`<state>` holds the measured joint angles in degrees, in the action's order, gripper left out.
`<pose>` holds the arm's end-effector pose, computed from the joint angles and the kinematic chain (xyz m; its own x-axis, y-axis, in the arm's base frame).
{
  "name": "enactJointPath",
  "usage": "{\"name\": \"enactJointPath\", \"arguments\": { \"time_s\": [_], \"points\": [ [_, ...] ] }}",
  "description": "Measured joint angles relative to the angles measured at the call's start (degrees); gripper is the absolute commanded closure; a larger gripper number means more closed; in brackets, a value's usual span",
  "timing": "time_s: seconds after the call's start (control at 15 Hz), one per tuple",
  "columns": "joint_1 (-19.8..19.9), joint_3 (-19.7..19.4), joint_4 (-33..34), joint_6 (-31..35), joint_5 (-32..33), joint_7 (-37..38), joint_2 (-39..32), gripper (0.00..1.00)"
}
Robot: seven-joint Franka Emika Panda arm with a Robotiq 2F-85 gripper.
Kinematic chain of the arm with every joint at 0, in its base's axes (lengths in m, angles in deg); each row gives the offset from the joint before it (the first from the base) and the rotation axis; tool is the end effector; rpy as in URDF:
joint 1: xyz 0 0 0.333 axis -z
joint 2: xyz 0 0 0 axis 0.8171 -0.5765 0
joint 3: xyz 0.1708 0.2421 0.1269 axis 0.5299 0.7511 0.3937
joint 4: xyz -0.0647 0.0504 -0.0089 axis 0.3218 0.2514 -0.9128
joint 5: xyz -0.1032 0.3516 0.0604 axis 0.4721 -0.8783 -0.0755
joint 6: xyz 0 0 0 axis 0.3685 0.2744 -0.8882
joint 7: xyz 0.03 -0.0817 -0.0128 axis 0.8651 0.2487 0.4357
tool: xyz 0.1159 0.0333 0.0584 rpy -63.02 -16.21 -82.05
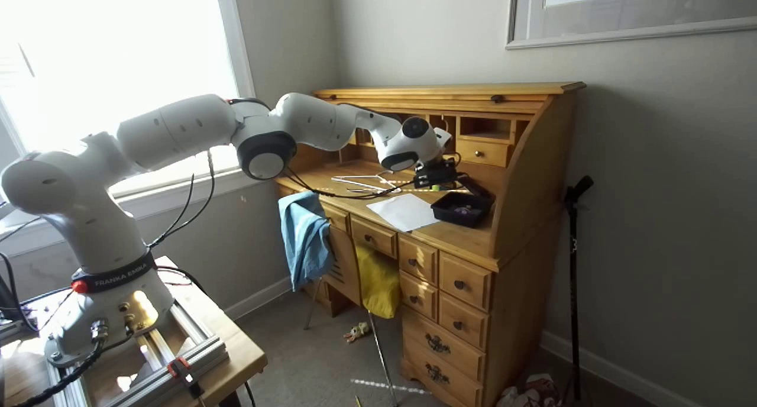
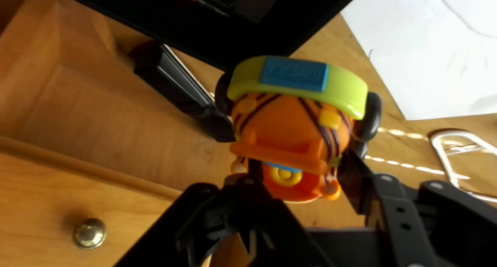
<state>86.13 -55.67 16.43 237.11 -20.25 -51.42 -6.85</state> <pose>0.7931 -0.2777 0.2067 0.5159 0.4708 0.7157 0.4347 -0.8637 0.2549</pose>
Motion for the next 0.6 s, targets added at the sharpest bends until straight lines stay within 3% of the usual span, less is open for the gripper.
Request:
{"name": "enactJointPath", "arguments": {
  "time_s": [0.27,0.4,0.6],
  "points": [
    [-1.0,-4.3,0.0,8.6,0.0,9.6,0.9,0.73],
    [-2.2,-8.9,-0.2,12.7,0.0,15.3,1.3,0.73],
    [-4.4,-16.9,-0.7,13.6,0.0,23.4,1.5,0.73]
  ]
}}
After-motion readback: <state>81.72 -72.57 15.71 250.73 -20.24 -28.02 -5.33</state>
